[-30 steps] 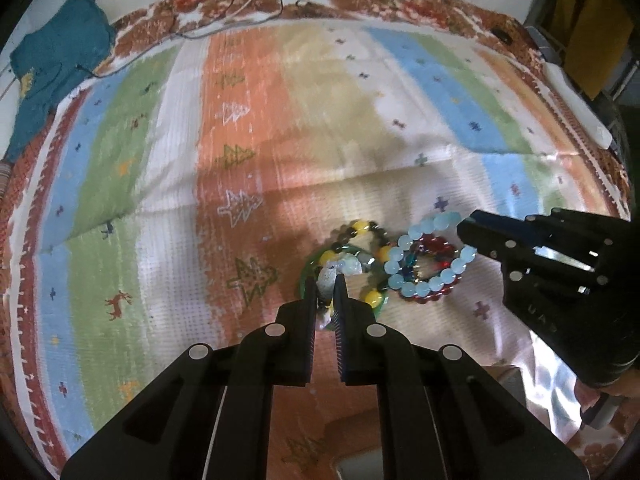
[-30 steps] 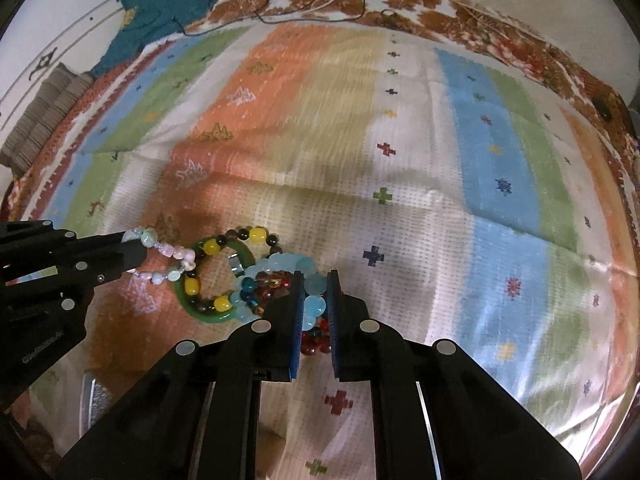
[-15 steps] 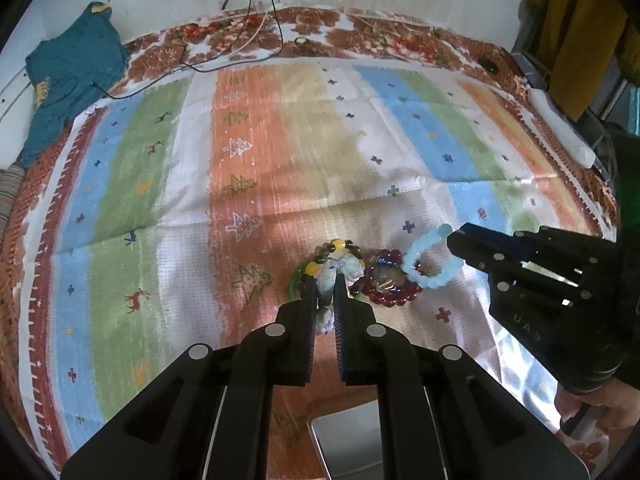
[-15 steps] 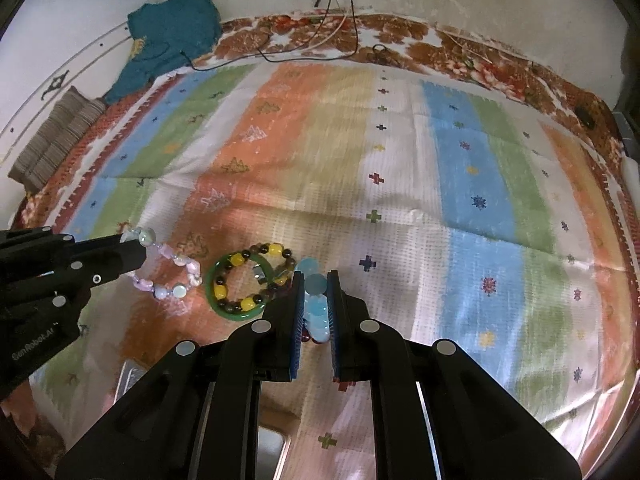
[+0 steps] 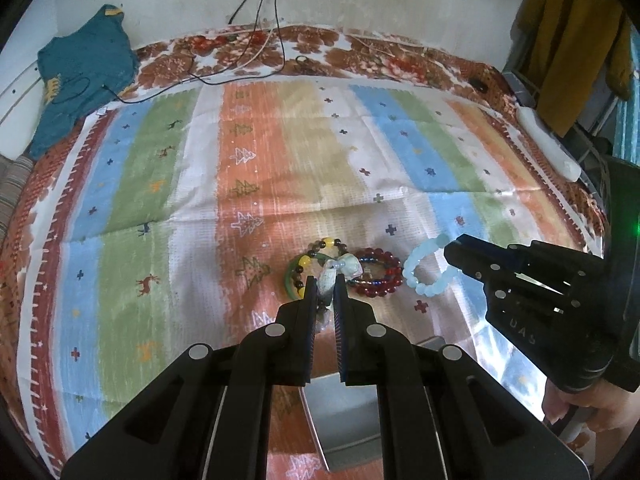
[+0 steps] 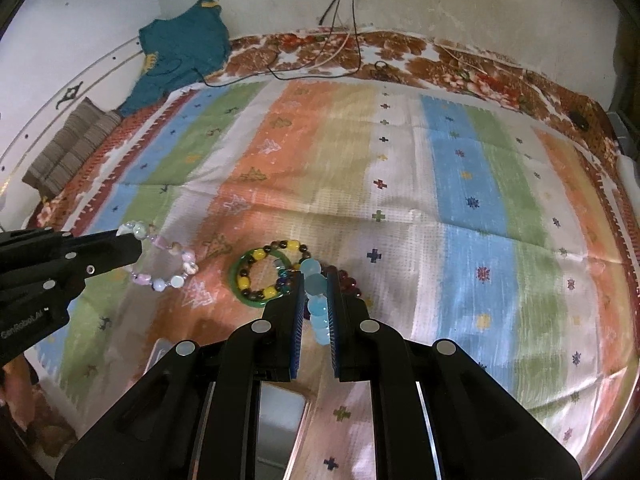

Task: Organize jewelry
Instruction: 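Lift both held bracelets and carry them over the silver tin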

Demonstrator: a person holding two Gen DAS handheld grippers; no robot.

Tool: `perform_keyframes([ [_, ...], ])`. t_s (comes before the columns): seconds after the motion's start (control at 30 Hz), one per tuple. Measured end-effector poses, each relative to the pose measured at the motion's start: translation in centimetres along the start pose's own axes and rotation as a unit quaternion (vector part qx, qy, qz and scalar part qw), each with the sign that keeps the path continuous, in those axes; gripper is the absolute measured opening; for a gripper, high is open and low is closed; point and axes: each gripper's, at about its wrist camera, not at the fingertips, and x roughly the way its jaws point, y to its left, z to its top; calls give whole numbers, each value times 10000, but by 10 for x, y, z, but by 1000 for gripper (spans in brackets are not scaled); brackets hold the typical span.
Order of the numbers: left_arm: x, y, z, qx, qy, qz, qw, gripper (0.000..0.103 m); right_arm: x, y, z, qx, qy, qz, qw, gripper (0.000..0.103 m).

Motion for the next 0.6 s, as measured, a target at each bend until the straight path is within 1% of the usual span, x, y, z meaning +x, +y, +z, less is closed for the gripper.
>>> perform_keyframes([
  [0.23, -20, -2, -13, 5, -110, -57, 9999, 8, -22, 9, -11, -60, -158, 41, 9998, 12],
  [0.43, -38, -11, -28, 48, -226, -176, 9996, 8, -34, 18, -19, -97, -268, 102, 9995, 12],
  [0.6, -46, -16, -36, 101, -266, -222, 9993, 8, -47, 26, -28, -173, -349, 115, 9992, 12],
])
